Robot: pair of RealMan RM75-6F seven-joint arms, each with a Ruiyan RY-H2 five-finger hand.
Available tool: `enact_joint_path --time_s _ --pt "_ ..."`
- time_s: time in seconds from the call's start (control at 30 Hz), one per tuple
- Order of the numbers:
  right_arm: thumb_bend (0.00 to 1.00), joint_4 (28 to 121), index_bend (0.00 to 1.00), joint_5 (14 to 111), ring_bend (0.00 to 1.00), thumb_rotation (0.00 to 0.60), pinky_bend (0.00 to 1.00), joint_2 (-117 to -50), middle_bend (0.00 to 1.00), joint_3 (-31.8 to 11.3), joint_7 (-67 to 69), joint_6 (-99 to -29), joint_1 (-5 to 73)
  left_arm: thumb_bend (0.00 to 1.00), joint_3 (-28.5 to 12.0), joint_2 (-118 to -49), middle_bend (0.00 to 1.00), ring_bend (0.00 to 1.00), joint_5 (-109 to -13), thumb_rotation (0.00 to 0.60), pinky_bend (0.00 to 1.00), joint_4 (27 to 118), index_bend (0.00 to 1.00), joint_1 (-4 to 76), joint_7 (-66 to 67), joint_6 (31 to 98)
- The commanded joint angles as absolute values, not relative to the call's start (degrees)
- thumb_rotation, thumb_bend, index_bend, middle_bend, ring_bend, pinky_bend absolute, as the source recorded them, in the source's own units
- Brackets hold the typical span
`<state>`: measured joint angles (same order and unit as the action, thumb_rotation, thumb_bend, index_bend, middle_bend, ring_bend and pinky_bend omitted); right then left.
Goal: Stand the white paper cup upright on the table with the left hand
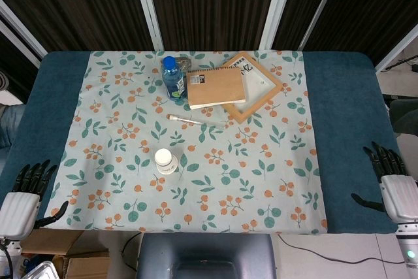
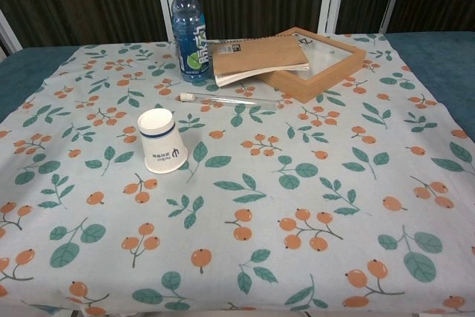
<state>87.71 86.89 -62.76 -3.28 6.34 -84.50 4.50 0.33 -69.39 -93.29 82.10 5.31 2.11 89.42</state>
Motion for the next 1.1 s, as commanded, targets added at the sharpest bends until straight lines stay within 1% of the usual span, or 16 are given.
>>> enact_joint_path --time_s 0.03,0.47,0.6,0.63,0.7,0.73,0.77,0.83,0.87,0.97,1.1 --pt "0.19 87.71 0.0 86.87 0.0 0.6 0.0 -62.74 0.0 -3.31 6.28 -84.49 4.51 0.31 0.28 -69.49 0.0 0.0 -93.24 0.175 0.0 81.97 0.0 5.33 2.02 89.42" --pt "0.19 86.9 0.0 86.87 0.0 0.6 0.0 -62.99 0.0 -3.04 6.75 -84.44 4.29 0.31 0.01 -69.96 0.0 0.0 -93.19 0.173 0.0 81.45 0.0 5.85 2.73 88.78" --pt "0.2 86.8 0.0 86.91 0.0 0.6 0.0 -63.0 0.0 -3.1 6.79 -84.57 4.27 0.31 -0.67 -69.18 0.0 0.0 -94.32 0.174 0.0 83.73 0.0 7.72 3.78 87.57" --pt "0.2 86.86 0.0 86.98 0.0 0.6 0.0 -63.01 0.0 -3.11 6.64 -84.44 4.38 0.31 -1.49 -68.59 0.0 0.0 -95.92 0.186 0.0 85.5 0.0 9.89 4.75 86.34" --pt "0.2 87.09 0.0 86.95 0.0 0.6 0.0 -62.99 0.0 -3.15 6.39 -84.27 4.5 0.31 -2.46 -67.01 0.0 0.0 -95.48 0.202 0.0 89.08 0.0 12.95 5.19 82.01" --pt "0.19 87.19 0.0 86.95 0.0 0.6 0.0 -62.97 0.0 -3.14 6.27 -84.2 4.54 0.31 -2.82 -66.3 0.0 0.0 -94.91 0.227 0.0 90.4 0.0 14.08 5.28 80.11" --pt "0.19 87.28 0.0 86.96 0.0 0.6 0.0 -62.97 0.0 -3.12 6.09 -84.12 4.58 0.31 -3.37 -65.44 0.0 0.0 -94.62 0.286 0.0 92.46 0.0 16.06 4.8 77.29" --pt "0.19 87.33 0.0 86.85 0.0 0.6 0.0 -62.96 0.0 -3.12 5.9 -84.0 4.6 0.31 -4.58 -64.62 0.0 0.0 -93.95 0.396 0.0 94.41 0.0 18.81 6.38 73.75" --pt "0.19 87.33 0.0 86.71 0.0 0.6 0.0 -62.92 0.0 -3.12 5.82 -83.89 4.6 0.31 -5.36 -64.45 0.0 0.0 -93.55 0.415 0.0 95.68 0.0 20.42 7.87 71.84" --pt "0.19 87.27 0.0 86.21 0.0 0.6 0.0 -62.78 0.0 -3.23 6.0 -83.88 4.44 0.31 -7.32 -64.72 0.0 0.0 -91.76 0.445 0.0 98.61 0.0 24.27 11.73 67.18" --pt "0.19 86.97 0.0 85.86 0.0 0.6 0.0 -62.68 0.0 -3.38 6.47 -83.85 4.36 0.31 -9.22 -65.57 0.0 0.0 -88.06 0.468 0.0 101.8 0.0 29.04 16.21 60.51"
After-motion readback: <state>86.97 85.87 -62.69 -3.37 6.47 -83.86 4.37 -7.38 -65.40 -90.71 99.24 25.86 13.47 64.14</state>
